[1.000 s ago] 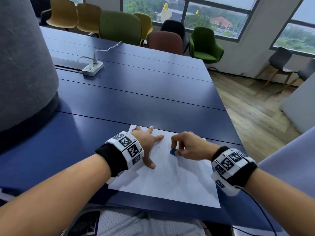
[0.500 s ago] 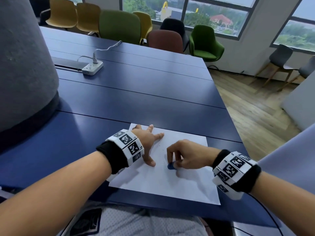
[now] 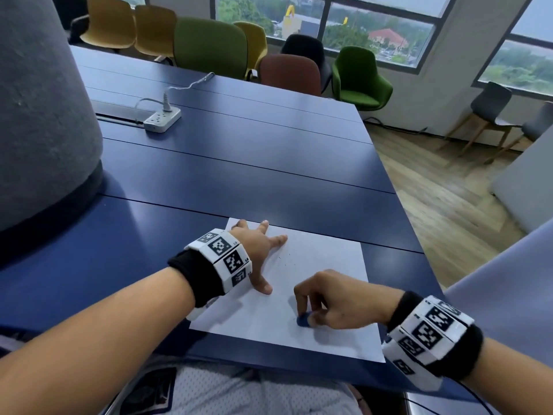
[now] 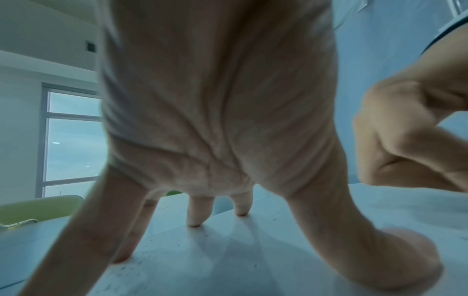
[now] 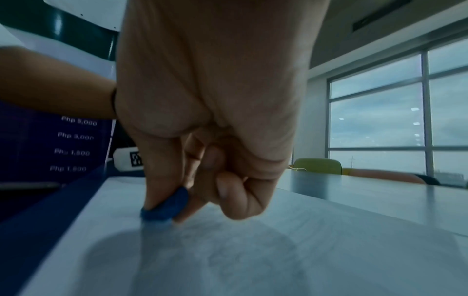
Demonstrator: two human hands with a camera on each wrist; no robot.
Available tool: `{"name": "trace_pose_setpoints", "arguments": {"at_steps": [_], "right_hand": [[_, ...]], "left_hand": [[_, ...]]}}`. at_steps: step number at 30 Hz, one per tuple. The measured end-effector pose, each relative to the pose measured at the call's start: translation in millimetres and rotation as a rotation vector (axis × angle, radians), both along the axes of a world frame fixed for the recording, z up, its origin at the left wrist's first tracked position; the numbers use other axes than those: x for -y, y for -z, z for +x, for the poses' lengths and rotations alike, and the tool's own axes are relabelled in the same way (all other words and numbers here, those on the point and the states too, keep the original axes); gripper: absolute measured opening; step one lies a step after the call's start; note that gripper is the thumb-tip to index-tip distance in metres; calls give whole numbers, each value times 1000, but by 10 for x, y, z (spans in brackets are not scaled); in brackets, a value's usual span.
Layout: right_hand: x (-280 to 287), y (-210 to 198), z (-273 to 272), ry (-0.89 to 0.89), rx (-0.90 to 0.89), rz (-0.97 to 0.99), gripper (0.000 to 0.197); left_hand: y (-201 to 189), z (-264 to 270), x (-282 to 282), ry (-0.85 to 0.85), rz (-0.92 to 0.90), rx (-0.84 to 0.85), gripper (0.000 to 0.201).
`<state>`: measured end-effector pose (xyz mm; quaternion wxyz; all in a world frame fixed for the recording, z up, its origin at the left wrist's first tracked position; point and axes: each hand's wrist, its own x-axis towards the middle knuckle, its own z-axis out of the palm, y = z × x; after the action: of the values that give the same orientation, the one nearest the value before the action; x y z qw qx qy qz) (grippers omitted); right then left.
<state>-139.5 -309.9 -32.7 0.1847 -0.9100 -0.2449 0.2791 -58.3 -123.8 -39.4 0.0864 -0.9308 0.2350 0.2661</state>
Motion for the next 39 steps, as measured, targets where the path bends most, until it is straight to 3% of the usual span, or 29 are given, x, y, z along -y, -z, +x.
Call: {"name": "trace_pose_setpoints", "arguments": {"at_steps": [5, 9, 13, 17, 22, 26, 30, 35, 39], "right_hand": [[88, 39, 138, 115, 145, 9, 11], [21, 18, 12, -23, 11, 29, 8], [57, 7, 156, 71, 112, 29, 10], [-40, 5, -16, -50, 8, 40, 7], [18, 50, 103, 65, 105, 40, 10], [3, 20, 32, -11, 27, 15, 9], [119, 9, 170, 118, 123, -7, 8], [73, -38, 64, -15, 18, -52, 8], [129, -21, 201, 136, 162, -68, 10]], "left_hand": [[20, 9, -5, 6, 4, 6, 122], [8, 6, -1, 0, 8, 6, 122], [7, 5, 4, 3, 10, -2, 122], [-2, 1, 10, 3, 19, 3, 122], [8, 2, 17, 7, 22, 2, 122], [0, -7, 11, 1, 20, -5, 122], [16, 2, 13, 2, 18, -5, 122], [3, 1, 15, 1, 25, -2, 122], [10, -2, 7, 5, 12, 0, 121]]}}
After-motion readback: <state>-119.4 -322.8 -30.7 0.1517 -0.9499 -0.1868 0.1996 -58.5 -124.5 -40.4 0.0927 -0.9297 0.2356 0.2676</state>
